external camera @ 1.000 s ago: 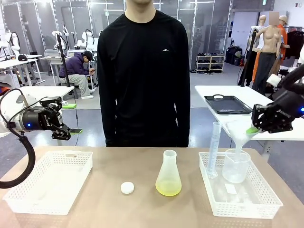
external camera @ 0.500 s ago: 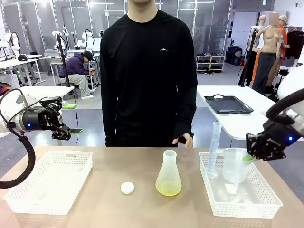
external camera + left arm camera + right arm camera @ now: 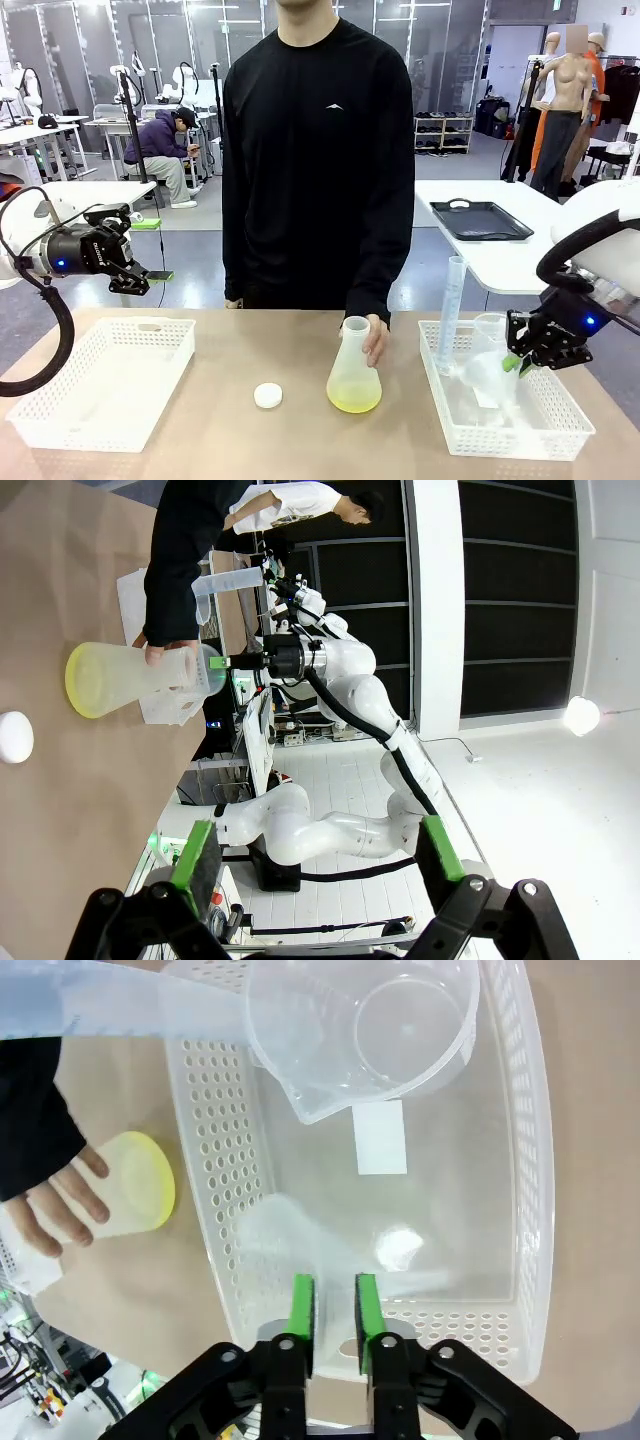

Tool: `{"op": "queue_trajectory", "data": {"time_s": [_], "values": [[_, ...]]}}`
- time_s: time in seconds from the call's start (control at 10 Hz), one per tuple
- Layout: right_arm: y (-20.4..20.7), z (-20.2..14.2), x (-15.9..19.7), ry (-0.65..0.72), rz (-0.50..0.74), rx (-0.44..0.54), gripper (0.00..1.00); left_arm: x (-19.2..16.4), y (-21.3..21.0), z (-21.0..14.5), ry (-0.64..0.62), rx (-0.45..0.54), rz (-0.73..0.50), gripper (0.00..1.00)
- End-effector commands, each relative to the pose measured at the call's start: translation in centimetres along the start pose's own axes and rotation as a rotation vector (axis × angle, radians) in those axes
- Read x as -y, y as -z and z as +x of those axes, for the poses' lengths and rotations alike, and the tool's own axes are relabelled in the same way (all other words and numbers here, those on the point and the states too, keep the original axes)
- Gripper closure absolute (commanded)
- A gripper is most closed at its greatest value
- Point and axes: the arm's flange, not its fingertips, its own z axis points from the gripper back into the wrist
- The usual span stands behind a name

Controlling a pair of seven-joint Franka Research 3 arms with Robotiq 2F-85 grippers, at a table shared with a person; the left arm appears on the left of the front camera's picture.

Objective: Prepare the solutions needed for the experiment.
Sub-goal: Once the solution is in the Big flask , pick up the Plastic Funnel and place it back into the right Organizing basket, then when the human places the Big flask in the center of the table, pick up the Big flask and place it in the left Organizing basket.

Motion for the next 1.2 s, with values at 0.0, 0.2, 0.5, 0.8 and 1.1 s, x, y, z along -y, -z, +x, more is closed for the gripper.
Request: {"op": "queue_trajectory", "data": {"time_s": [0.0,0.2,0.5,0.8,1.1], "values": [[-0.5,0.5,-1.0,0.013,-0.038,0.016,0.57,0.1,0.0,0.0,0.002,0.0,-0.001,0.0],[-0.4,0.7,-1.3,0.017,-0.054,0.04,0.37,0.1,0.0,0.0,0.002,0.0,-0.001,0.0],[-0.4,0.6,-0.9,-0.008,-0.02,0.028,0.18,0.1,0.0,0.0,0.002,0.0,-0.001,0.0],[-0.4,0.6,-0.9,-0.008,-0.02,0.028,0.18,0.1,0.0,0.0,0.002,0.0,-0.001,0.0],[-0.4,0.6,-0.9,-0.008,-0.02,0.028,0.18,0.1,0.0,0.0,0.002,0.0,-0.001,0.0]]}}
